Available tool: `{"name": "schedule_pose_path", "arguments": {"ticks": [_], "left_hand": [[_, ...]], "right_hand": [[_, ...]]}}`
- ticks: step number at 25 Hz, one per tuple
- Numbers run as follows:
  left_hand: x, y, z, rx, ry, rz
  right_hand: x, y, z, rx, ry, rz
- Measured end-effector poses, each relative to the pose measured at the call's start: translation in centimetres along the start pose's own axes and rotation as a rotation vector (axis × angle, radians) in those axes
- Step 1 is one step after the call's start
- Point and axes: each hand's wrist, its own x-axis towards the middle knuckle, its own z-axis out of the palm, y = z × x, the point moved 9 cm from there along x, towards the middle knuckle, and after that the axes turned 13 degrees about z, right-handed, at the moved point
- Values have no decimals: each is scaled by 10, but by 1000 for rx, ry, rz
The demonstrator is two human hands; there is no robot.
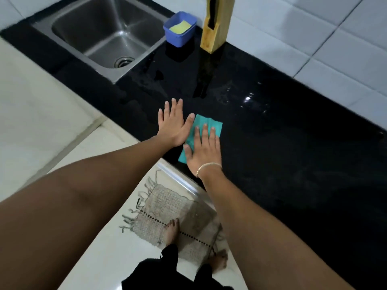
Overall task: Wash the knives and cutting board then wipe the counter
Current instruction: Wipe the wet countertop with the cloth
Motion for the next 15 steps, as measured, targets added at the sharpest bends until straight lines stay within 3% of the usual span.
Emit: {"name": "schedule_pose_path", "arguments": {"ticks": [4, 8, 11, 15], "left_hand": [[31, 49, 50, 101, -284, 116], [38, 46, 77, 97, -342, 54], [48, 35, 81, 21, -351, 8], [59, 28, 80, -206, -236, -118]], "right_hand": [[-12, 124, -2, 43, -11, 295], [23, 194, -15, 125, 17, 501], [99, 175, -34, 160, 53, 536], [153, 82, -43, 91, 74, 309]]}}
